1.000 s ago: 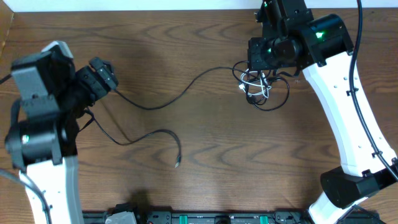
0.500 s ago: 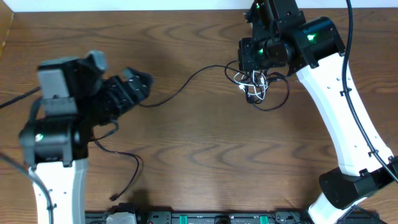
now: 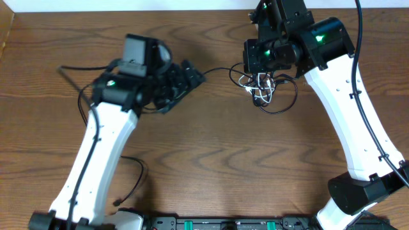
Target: Untangle cables
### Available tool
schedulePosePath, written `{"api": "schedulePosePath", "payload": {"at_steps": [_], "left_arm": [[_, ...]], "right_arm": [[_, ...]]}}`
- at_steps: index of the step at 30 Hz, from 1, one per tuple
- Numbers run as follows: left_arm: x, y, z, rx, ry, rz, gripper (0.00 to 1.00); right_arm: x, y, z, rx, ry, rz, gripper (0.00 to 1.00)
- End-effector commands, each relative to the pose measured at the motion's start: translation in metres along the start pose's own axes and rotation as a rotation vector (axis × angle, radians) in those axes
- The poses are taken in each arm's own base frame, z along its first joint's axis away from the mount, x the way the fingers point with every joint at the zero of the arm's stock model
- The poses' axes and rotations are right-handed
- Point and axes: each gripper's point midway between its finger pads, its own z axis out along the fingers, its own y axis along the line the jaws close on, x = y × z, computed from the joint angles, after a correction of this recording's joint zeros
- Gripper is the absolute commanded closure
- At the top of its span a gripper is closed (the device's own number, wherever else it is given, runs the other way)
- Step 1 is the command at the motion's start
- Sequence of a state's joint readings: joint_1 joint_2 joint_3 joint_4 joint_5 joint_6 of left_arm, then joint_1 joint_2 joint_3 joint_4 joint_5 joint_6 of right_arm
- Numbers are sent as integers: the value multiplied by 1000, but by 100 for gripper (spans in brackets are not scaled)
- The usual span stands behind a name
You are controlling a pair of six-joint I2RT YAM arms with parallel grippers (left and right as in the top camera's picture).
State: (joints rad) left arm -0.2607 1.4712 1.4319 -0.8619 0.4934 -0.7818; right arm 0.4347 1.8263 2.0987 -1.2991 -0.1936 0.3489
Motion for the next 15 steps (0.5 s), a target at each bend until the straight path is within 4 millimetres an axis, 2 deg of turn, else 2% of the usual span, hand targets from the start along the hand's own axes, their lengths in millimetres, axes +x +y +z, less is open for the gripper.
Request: {"api": "schedulePosePath", "payload": {"at_steps": [1, 6, 15], "left_arm": [[1, -4, 25, -10, 22, -93, 9], [-4, -18, 60, 22, 29, -118, 9], [-7, -19, 110, 11, 55, -201, 9]], "right_arm": [[2, 6, 5, -25, 17, 3, 99], [2, 6, 5, -25, 17, 3, 99], [-3, 8, 5, -34, -6, -1, 99]]}}
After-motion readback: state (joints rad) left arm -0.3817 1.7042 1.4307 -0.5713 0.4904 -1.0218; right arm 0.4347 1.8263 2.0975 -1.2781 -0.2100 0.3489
